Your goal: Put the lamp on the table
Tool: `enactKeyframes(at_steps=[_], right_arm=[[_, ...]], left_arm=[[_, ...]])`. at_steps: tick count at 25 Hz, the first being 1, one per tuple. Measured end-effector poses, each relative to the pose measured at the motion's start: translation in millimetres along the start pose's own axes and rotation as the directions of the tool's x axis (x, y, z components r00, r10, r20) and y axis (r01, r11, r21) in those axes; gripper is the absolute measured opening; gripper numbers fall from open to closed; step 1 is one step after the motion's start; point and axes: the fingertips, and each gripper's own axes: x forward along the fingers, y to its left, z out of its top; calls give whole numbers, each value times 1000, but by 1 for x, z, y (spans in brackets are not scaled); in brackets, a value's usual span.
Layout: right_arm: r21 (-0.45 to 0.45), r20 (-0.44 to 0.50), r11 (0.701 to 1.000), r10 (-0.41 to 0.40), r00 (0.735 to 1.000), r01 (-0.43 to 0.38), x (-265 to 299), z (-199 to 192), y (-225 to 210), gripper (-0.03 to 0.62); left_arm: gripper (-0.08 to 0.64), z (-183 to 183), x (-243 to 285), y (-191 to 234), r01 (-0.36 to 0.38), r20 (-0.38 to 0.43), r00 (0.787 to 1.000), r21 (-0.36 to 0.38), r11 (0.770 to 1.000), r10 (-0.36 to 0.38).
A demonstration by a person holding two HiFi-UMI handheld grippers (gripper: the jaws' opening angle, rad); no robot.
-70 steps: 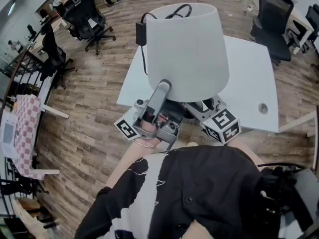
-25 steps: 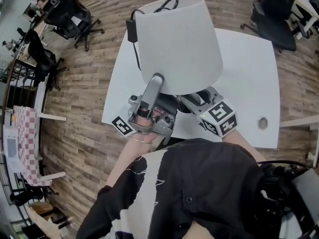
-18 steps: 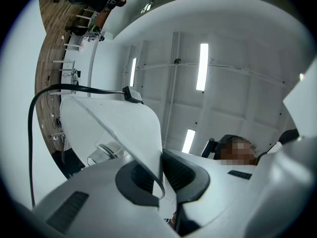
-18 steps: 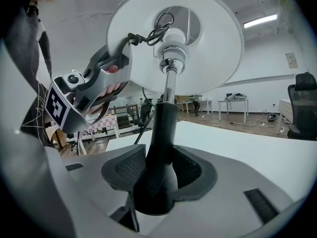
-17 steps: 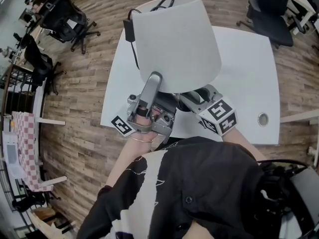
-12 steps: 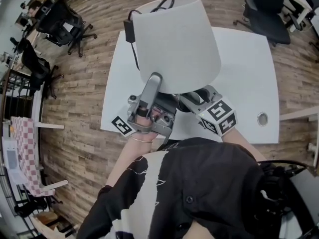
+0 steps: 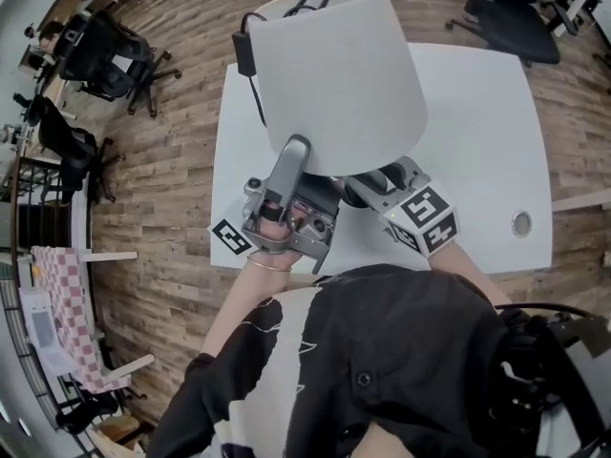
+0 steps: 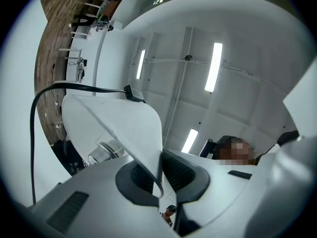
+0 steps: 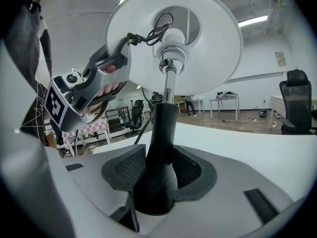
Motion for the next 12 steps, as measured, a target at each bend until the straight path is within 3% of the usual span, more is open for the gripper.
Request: enactKeyframes(at_steps=[12], right_arm=[[45,2,998,-50,999,50,44,2,-14,175]], left_arm=[[31,31,-9,32,-24,-42,999,-62,998,21]])
